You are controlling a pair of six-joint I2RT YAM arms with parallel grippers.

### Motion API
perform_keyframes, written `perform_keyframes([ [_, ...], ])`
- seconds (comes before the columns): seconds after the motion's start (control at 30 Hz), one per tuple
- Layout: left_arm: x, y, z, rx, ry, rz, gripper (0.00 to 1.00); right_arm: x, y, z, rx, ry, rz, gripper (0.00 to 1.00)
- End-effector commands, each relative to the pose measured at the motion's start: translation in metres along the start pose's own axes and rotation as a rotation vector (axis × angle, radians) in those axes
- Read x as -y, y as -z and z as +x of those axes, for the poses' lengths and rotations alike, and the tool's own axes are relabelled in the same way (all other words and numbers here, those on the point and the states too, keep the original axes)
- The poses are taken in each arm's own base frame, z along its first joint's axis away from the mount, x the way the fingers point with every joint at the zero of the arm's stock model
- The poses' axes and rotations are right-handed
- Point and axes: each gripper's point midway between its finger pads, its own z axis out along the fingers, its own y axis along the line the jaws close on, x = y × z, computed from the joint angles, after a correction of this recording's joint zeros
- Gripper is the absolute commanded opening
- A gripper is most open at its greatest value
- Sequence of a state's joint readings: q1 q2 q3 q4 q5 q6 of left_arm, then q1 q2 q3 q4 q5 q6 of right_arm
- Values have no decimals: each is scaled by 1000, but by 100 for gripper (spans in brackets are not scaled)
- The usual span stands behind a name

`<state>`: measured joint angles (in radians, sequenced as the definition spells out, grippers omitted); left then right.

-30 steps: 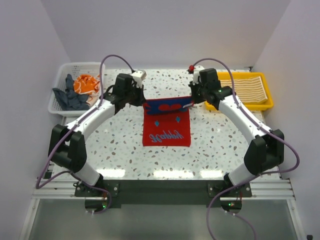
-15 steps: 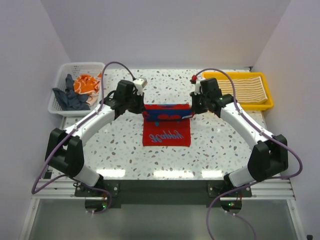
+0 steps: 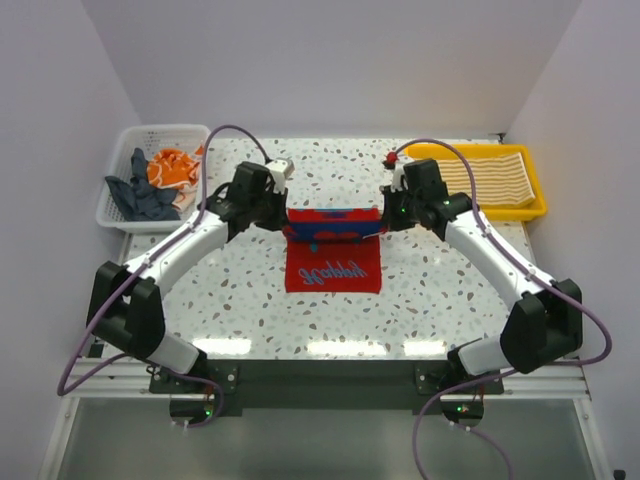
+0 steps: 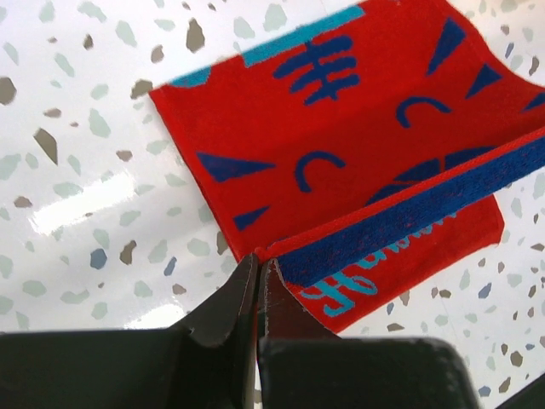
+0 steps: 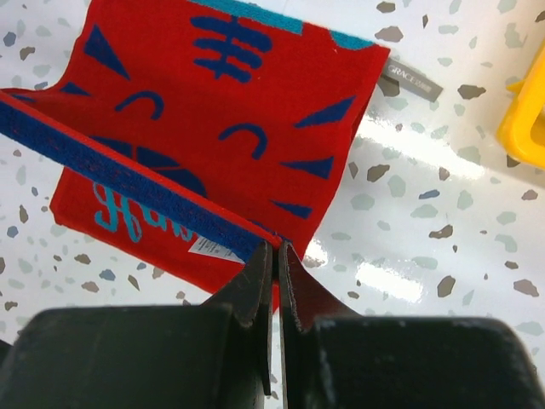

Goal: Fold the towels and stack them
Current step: Fold the towel

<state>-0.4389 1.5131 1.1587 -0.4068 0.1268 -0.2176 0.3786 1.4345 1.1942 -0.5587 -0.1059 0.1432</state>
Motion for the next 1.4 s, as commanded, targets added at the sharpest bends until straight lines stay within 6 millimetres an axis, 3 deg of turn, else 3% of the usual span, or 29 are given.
perform_keyframes([
  [0.0, -12, 8, 26, -59, -10, -60, 0, 13, 9, 19, -36, -33, 53, 0],
  [0.23, -2, 2, 71, -148, 10, -46, 0, 6, 3, 49, -94, -85, 19, 0],
  [0.5, -5, -20, 128, -276, 31, -56, 0, 8, -33, 107, -236, -138, 9, 0],
  [0.67, -8, -27, 146, -325, 41, -80, 0, 13, -50, 132, -293, -151, 21, 0],
  [0.83, -10, -30, 154, -349, 46, -92, 0, 14, -61, 147, -343, -170, 18, 0],
  [1.03, -11, -29, 154, -352, 46, -97, 0, 15, -59, 147, -346, -167, 24, 0],
  [1.37, -7, -12, 114, -266, 39, -114, 0, 6, -31, 108, -263, -144, 5, 0],
])
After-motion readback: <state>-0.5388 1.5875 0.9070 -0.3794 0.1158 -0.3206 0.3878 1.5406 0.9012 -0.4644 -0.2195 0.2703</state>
